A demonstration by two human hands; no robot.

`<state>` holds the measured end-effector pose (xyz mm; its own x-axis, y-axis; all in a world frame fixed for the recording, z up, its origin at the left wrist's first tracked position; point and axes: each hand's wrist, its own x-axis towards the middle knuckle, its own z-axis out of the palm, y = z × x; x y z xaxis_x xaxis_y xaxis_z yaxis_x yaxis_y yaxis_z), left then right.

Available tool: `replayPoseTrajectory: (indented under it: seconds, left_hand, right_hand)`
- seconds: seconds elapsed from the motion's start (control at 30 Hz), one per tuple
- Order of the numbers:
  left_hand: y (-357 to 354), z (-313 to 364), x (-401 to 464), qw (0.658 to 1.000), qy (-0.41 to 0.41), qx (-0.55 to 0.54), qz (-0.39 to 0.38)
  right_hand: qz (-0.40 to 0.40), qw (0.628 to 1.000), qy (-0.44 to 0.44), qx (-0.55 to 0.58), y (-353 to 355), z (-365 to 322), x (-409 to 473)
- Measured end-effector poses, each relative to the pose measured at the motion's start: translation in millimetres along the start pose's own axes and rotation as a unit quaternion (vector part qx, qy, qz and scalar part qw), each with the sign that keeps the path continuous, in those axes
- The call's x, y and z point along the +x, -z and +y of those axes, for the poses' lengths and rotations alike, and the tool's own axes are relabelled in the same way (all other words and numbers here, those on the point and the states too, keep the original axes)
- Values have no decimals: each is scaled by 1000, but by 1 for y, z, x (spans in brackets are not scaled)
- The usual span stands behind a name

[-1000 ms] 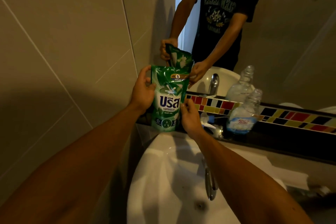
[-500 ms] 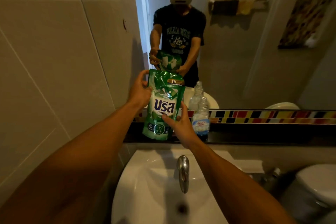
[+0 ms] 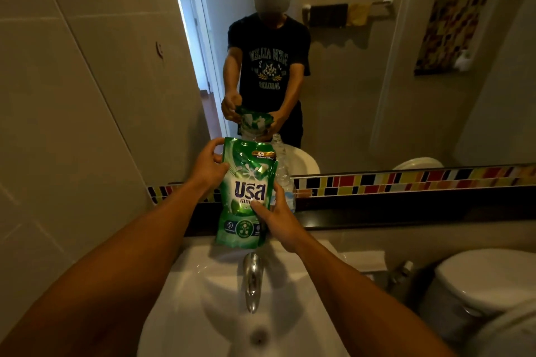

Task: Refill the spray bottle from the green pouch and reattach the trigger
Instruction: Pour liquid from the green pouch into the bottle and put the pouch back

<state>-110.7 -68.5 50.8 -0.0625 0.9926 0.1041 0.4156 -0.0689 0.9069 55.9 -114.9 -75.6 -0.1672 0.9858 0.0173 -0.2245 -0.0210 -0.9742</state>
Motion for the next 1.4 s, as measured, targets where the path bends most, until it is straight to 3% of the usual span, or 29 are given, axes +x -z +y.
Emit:
replayPoseTrajectory:
  seconds: [1.0, 1.4]
  left_hand:
    - [-8, 27, 41, 990, 70, 120, -37]
    - [-11, 42, 51, 983, 99, 137, -68]
  right_hand:
    - [-3, 999, -42, 9, 2, -12, 18]
    - [-4, 995, -98, 20, 2, -23, 16]
